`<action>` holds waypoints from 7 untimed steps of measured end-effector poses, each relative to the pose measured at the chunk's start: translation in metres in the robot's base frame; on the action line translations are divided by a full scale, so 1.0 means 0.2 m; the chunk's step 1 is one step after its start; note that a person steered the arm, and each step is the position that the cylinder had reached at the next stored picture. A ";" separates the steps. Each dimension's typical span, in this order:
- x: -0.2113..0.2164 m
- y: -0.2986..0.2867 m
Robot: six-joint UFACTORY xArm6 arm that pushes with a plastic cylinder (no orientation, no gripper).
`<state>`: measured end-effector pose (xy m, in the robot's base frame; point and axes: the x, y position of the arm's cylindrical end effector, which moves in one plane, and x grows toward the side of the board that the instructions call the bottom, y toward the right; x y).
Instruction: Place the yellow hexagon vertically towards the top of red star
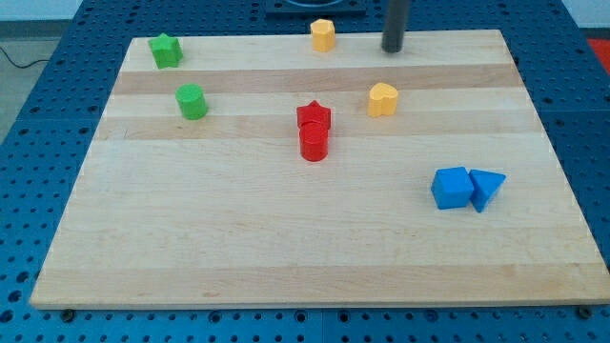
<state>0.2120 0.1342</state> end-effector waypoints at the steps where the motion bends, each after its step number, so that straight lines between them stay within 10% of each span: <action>1: -0.09 0.01; 7: 0.18 -0.90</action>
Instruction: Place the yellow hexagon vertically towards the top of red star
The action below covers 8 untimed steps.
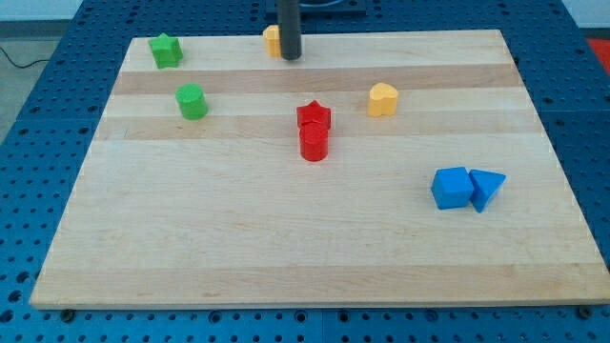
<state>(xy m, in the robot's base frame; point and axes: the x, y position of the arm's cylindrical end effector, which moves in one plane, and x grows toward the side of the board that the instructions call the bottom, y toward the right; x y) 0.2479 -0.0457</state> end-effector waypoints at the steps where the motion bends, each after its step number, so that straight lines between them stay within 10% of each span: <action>1: 0.11 -0.01; 3: -0.01 -0.68; 8: -0.28 -0.29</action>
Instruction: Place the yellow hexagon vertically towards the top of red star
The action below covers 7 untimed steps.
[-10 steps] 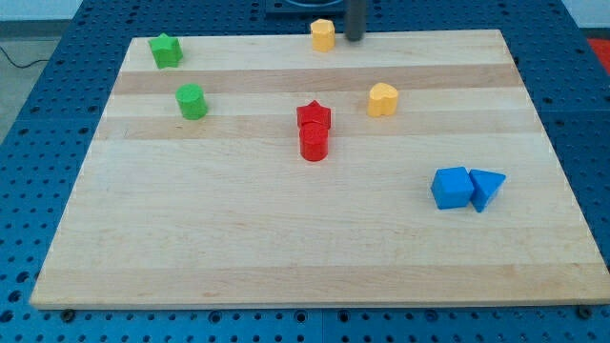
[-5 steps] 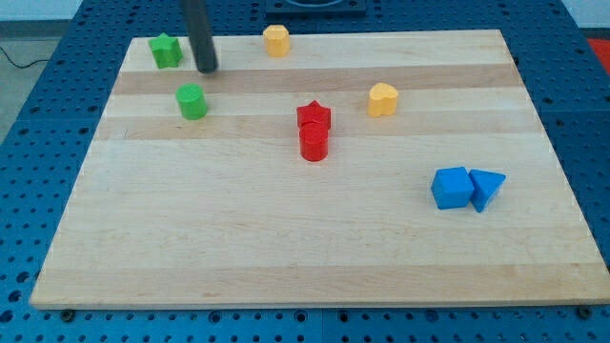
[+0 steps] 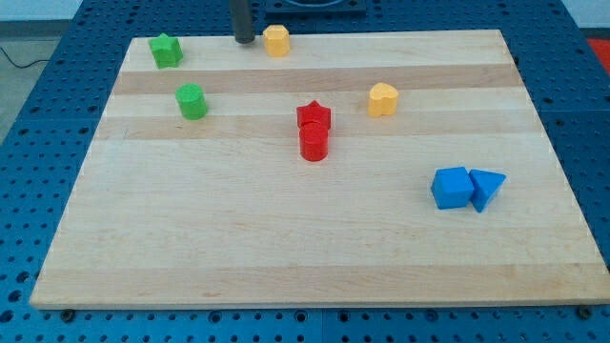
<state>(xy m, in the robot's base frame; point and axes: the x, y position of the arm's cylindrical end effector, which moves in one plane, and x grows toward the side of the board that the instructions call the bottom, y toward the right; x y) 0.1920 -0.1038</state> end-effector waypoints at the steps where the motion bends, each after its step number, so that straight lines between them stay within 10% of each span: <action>1: 0.00 0.16; 7: 0.03 0.35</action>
<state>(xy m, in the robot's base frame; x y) 0.1985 -0.0335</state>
